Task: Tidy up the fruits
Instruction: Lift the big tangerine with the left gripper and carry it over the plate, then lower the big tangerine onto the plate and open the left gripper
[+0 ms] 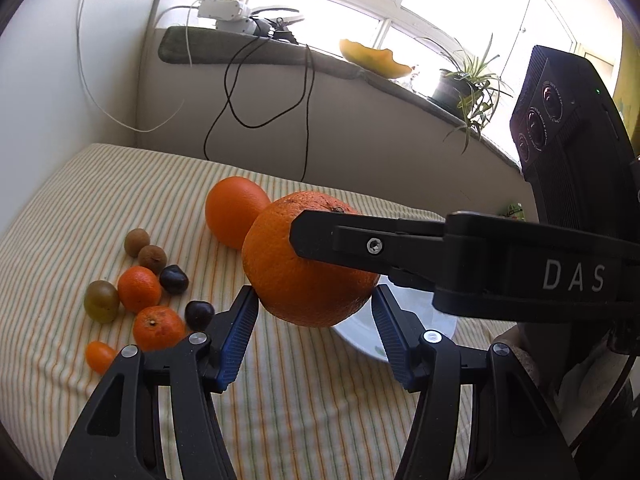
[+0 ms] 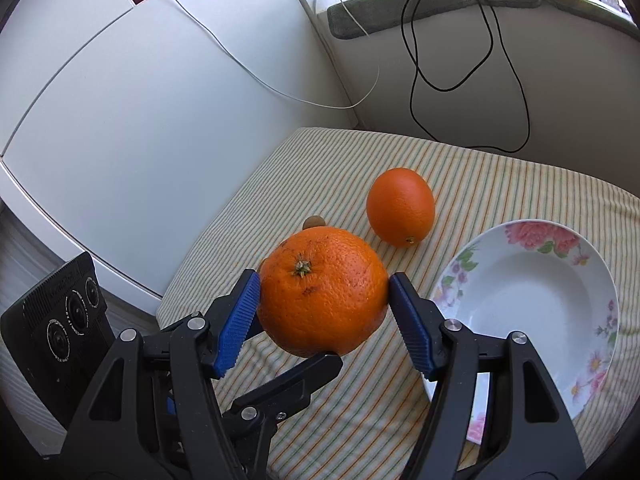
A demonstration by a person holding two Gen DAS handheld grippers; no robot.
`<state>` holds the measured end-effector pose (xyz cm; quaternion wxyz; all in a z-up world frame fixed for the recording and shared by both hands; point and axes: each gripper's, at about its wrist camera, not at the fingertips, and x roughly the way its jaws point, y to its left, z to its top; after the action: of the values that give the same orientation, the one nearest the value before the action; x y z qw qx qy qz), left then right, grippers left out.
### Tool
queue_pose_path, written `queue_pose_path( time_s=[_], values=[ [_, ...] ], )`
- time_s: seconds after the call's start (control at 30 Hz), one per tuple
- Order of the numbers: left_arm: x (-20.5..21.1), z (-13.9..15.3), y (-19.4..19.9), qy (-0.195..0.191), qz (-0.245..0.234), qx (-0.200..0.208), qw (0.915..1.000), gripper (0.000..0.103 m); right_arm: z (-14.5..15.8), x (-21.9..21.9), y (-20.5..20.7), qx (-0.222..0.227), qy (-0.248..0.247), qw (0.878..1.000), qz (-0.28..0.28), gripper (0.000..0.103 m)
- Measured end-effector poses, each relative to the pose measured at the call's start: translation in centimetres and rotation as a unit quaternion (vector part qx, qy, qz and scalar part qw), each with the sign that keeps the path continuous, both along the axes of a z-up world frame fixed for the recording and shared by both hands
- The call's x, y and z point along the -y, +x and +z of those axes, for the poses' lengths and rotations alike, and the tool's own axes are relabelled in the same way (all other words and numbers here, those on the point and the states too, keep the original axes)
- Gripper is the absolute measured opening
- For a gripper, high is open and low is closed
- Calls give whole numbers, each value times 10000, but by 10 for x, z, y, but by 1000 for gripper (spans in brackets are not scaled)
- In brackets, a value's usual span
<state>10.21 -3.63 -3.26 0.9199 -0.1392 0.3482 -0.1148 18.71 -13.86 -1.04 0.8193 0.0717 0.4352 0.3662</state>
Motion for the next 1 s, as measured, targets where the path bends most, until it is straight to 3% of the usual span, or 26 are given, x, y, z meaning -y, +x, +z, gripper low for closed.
queue_pose_path(
  time_s=[0.53,1.0],
  values=[
    [76,-21,42,92,-727,-316,9968,59,-25,88,25,-276,25,9965,-794,69],
    [104,-29,64,210,-914,-477,9944,59,-49,128,42,-502,95,9925,-1109,69]
  ],
)
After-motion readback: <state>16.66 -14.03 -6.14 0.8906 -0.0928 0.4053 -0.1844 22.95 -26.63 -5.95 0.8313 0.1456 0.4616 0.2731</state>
